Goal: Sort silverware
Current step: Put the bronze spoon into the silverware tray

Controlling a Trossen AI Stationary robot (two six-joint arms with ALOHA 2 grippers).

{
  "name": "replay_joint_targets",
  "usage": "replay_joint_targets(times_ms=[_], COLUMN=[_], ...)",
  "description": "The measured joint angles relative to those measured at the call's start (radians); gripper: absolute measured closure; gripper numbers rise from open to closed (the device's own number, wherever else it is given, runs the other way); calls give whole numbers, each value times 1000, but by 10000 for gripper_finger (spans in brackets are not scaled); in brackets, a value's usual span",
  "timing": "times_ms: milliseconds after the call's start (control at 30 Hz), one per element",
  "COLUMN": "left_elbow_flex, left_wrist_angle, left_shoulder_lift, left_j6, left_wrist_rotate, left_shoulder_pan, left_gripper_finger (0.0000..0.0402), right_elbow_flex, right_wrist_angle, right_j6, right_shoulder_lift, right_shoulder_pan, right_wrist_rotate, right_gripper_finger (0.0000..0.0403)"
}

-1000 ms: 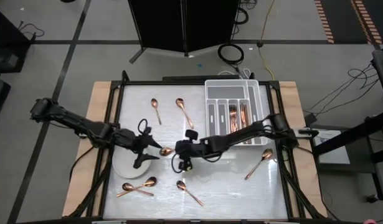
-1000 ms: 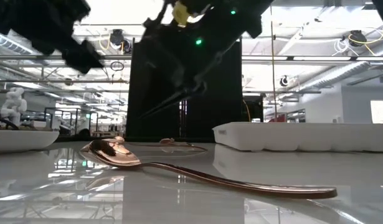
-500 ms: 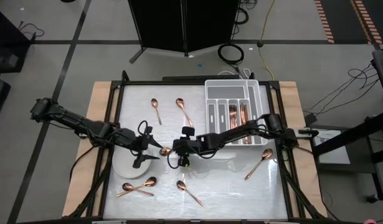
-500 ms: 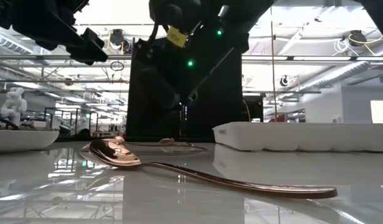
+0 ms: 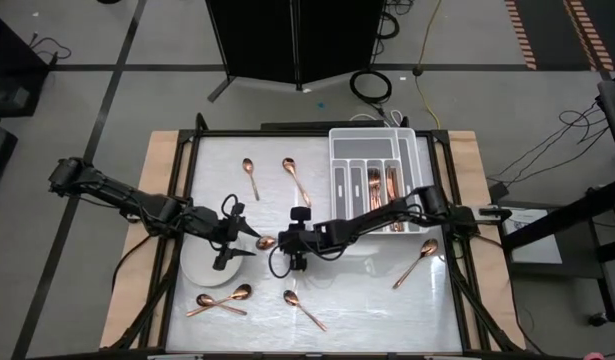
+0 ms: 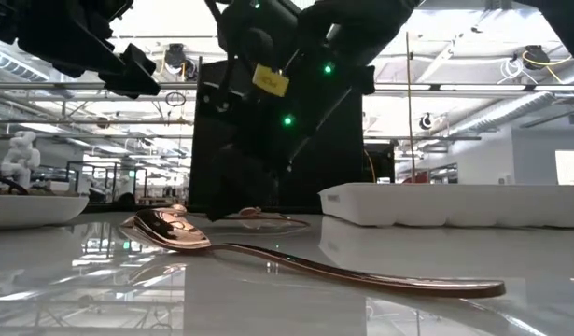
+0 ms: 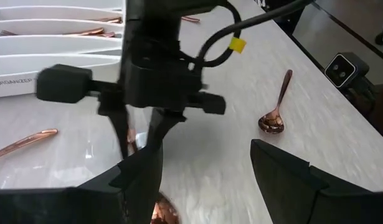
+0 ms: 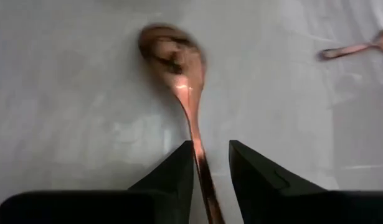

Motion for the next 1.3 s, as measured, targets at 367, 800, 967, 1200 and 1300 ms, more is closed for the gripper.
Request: replay_joint_targets(times_ms=[367, 800, 967, 1200, 1300], left_elbow_flex=[0, -1, -1, -73, -108], left_wrist_angle=[4, 179, 257, 370, 467], left_shoulder_lift=[2, -5, -84, -186, -195], left_j6=[73, 332, 360, 310, 309], left_wrist_rotate=[-1, 136, 403, 519, 534], left_shoulder_pan=[4, 108, 131, 128, 112], left_gripper_finger=[160, 160, 160, 160, 160], right_elbow_flex=[6, -6, -21, -224, -330], right_wrist_angle=[-21, -71, -19, 386, 714], right_j6=[5, 88, 87, 96, 86], right_shoulder_lift=[49, -38, -148, -312, -342], right_shoulder_pan=[-42, -52, -50, 30, 51], right_wrist_rotate=[-140, -164, -159, -186, -281], right_gripper_finger=[310, 396, 399, 401, 401])
